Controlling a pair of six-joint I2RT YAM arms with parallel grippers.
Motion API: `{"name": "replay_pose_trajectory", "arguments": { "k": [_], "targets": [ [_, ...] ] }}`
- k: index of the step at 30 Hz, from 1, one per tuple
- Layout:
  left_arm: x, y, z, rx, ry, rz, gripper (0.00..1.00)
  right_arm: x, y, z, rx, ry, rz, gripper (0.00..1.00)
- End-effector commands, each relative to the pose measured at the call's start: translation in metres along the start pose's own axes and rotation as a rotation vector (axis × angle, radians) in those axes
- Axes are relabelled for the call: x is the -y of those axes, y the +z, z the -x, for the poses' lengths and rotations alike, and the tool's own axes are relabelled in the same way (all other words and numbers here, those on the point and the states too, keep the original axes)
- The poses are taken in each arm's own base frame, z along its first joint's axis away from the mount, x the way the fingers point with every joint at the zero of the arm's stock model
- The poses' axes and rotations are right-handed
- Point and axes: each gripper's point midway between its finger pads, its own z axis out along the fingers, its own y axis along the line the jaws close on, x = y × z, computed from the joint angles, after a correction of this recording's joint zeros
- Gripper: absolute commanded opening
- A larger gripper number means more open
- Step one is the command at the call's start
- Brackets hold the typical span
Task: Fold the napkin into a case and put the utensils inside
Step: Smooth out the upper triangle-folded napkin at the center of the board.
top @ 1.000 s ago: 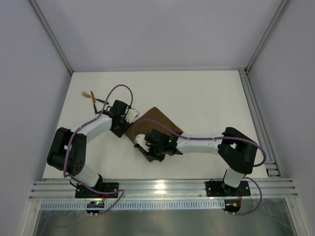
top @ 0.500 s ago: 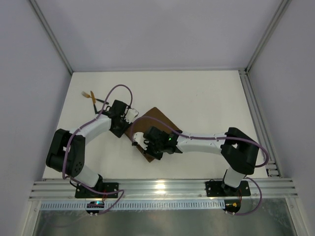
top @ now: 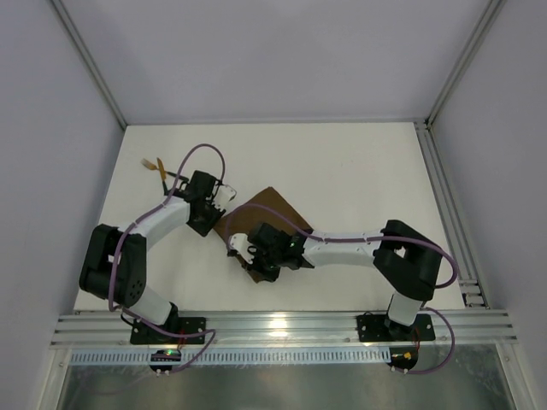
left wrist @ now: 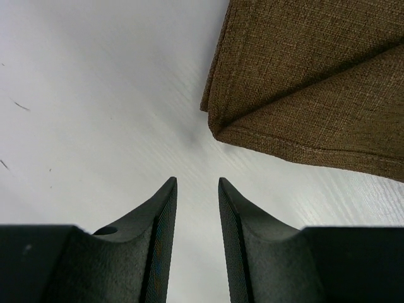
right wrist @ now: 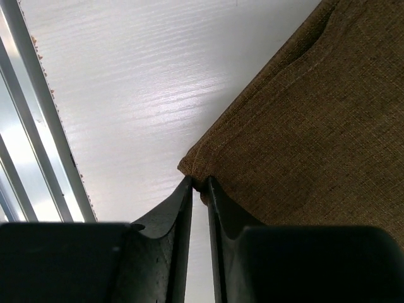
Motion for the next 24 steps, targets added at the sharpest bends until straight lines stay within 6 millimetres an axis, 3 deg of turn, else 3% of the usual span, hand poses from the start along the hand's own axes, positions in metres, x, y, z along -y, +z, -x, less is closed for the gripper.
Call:
{"name": "replay_pose_trajectory", "arguments": {
  "k": [1, 5, 8, 12, 13, 16, 19, 21, 22, 24],
  "targets": [
    [-0.009, -0.011, 0.016, 0.044, -0.018, 0.025, 0.35, -0.005, 0.011, 0.005, 0.040, 0.011, 0.030, 0.22],
    [-0.011, -0.017, 0.015, 0.048, -0.023, 0.026, 0.41, -0.004, 0.013, -0.001, 0.030, 0.019, 0.021, 0.38],
    [-0.012, -0.025, 0.018, 0.079, -0.038, -0.001, 0.48, -0.001, 0.003, 0.003, 0.047, 0.019, -0.008, 0.45],
    [0.004, -0.034, 0.036, 0.153, -0.061, -0.130, 0.59, 0.001, -0.019, 0.022, 0.126, 0.034, -0.047, 0.52],
    [0.007, -0.034, 0.039, 0.159, -0.059, -0.149, 0.62, 0.002, -0.031, 0.033, 0.172, 0.038, -0.058, 0.57],
    [0.011, -0.033, 0.050, 0.192, -0.069, -0.180, 0.73, 0.001, -0.056, 0.050, 0.280, 0.072, -0.090, 0.59],
    [0.011, -0.024, 0.060, 0.194, -0.089, -0.200, 0.77, 0.001, -0.069, 0.049, 0.338, 0.170, -0.118, 0.60],
    [0.012, -0.010, 0.058, 0.153, -0.114, -0.212, 0.77, 0.013, -0.078, 0.038, 0.356, 0.328, -0.186, 0.60],
    [0.012, -0.006, 0.058, 0.144, -0.118, -0.209, 0.77, 0.028, -0.082, 0.028, 0.356, 0.418, -0.222, 0.60],
    [0.011, 0.003, 0.055, 0.127, -0.114, -0.202, 0.76, 0.043, -0.085, -0.003, 0.323, 0.590, -0.255, 0.60]
  ]
}}
